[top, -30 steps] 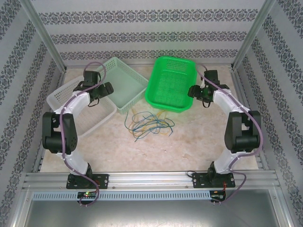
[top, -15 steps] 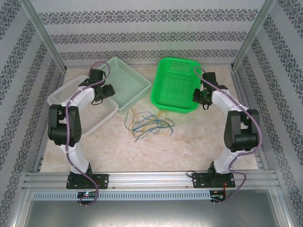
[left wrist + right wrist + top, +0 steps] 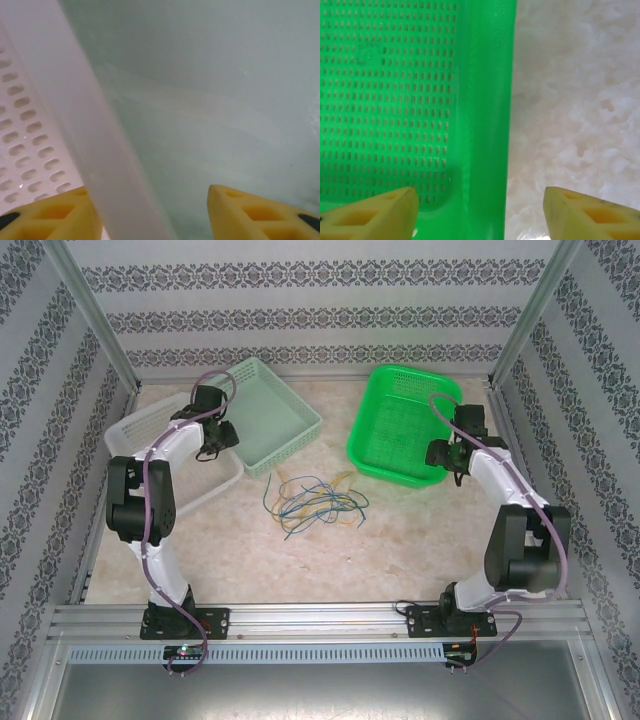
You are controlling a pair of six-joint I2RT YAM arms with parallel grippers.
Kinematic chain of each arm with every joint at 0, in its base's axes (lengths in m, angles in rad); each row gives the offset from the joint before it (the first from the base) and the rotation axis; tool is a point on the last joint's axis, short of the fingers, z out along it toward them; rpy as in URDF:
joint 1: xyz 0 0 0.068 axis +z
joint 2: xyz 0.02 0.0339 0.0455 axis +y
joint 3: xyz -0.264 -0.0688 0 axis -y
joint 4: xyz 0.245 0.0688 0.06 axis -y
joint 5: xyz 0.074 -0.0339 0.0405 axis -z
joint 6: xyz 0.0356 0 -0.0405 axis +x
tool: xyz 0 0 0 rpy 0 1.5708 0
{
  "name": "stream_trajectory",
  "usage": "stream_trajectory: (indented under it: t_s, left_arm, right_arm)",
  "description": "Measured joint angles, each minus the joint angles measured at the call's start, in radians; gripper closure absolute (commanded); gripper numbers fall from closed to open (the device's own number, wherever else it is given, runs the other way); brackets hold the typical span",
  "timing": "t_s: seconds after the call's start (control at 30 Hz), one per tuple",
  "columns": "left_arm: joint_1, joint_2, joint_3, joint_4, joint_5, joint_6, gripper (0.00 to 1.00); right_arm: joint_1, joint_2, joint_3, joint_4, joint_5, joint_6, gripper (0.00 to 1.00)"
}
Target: Untangle the cables
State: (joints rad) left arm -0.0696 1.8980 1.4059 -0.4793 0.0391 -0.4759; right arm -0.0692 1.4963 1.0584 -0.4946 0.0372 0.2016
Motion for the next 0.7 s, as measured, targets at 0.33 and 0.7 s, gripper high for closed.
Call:
stream_trajectory:
  t_s: [0.33,0.7]
  left_arm:
    - [-0.077,0.079,0.102,0.003,0.011,0.12,0.72]
    - [-0.147,0.123,0.161,0.004,0.032,0.129,0.68]
  right_arm:
    - [0.0,-0.217,-0.058,0.005,-0.033,0.002,0.24]
    - [0.156,-0.357,-0.18,0.032,-0.189,0.055,0.31]
